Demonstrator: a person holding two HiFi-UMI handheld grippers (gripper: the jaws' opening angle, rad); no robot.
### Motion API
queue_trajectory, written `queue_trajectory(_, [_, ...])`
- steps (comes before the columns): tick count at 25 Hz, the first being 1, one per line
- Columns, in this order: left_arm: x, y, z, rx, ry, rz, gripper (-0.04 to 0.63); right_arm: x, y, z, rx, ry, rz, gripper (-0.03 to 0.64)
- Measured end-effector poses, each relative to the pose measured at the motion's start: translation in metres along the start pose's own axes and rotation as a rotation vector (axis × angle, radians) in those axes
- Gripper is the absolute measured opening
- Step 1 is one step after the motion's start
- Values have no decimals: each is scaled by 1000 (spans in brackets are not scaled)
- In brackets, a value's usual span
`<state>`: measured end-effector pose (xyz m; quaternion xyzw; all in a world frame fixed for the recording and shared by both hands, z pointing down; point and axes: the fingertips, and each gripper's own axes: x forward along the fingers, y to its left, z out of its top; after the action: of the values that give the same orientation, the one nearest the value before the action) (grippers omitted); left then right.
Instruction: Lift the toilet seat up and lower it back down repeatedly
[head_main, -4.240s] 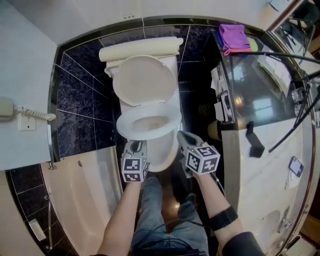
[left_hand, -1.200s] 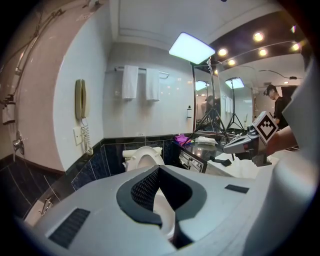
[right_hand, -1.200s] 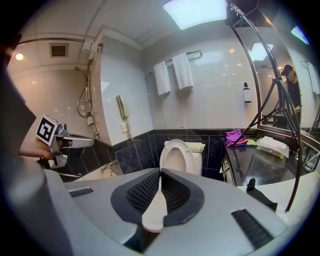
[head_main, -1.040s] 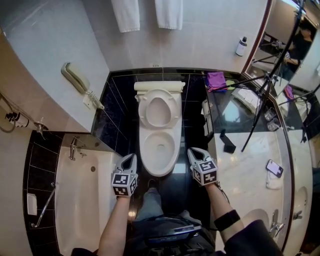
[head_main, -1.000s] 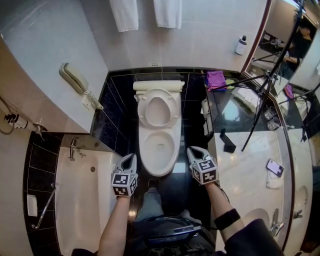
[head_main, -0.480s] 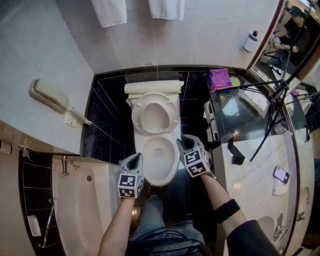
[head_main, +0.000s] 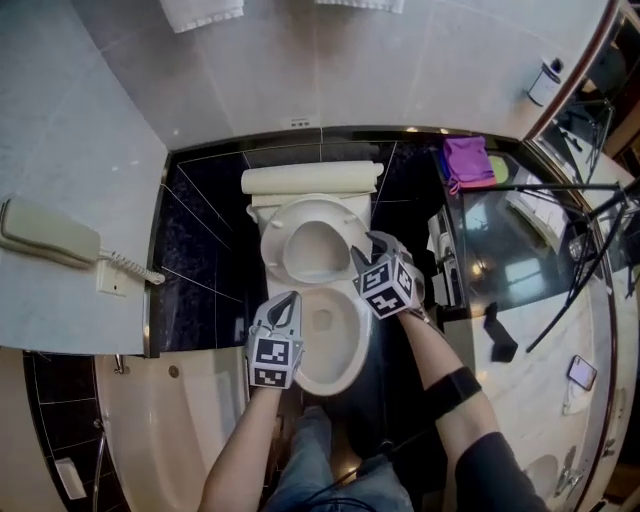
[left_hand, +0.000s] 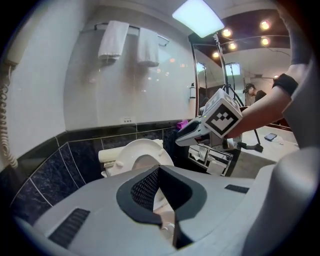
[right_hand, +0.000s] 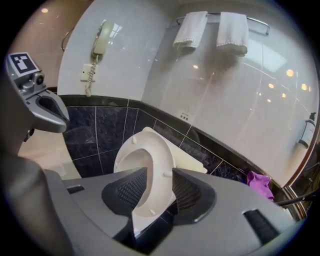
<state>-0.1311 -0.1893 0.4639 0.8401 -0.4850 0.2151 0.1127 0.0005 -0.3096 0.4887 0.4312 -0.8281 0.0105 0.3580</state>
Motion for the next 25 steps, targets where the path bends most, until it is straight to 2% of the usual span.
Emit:
queue_trajectory(6, [45, 26, -6, -1, -13, -6, -5, 74, -30, 9, -39, 4, -47, 178])
queue_trajectory(13, [68, 45, -18, 6, -11, -15, -5, 124, -32, 6, -119, 25, -50, 144])
queue_trajectory(16, [73, 51, -23, 0, -12, -18, -5, 136, -34, 6, -148, 28, -47, 138])
queue_trajectory(18, [74, 53, -27, -6, -10, -18, -5, 138, -32, 7, -161, 29, -44, 104])
queue_trajectory(25, [66, 46, -51, -32, 26, -13, -5, 125, -23, 7, -163, 34, -52, 103])
